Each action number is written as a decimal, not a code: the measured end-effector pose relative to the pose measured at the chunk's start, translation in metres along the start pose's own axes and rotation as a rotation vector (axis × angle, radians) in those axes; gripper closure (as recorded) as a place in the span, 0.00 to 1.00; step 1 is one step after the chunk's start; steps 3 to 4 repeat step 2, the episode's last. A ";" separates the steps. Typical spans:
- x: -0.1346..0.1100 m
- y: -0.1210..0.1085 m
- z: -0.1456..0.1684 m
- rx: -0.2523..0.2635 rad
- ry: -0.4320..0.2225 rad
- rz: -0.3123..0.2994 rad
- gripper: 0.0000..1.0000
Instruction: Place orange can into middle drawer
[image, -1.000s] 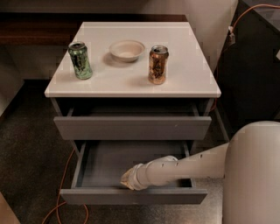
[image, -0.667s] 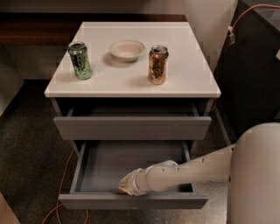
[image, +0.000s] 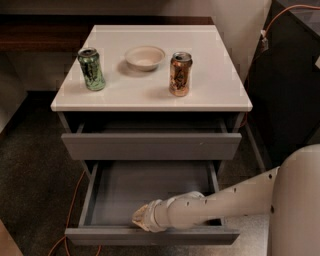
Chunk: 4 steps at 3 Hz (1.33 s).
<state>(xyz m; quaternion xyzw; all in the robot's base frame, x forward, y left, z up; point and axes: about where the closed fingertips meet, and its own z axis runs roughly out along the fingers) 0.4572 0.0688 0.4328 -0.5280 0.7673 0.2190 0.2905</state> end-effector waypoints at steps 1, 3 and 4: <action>-0.003 0.013 -0.001 -0.008 -0.026 0.007 1.00; -0.007 0.020 -0.003 -0.013 -0.065 0.026 1.00; -0.007 0.020 -0.003 -0.013 -0.065 0.026 1.00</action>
Offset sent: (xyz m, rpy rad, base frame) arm -0.0204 0.0047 0.0144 0.1219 0.0047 -0.0278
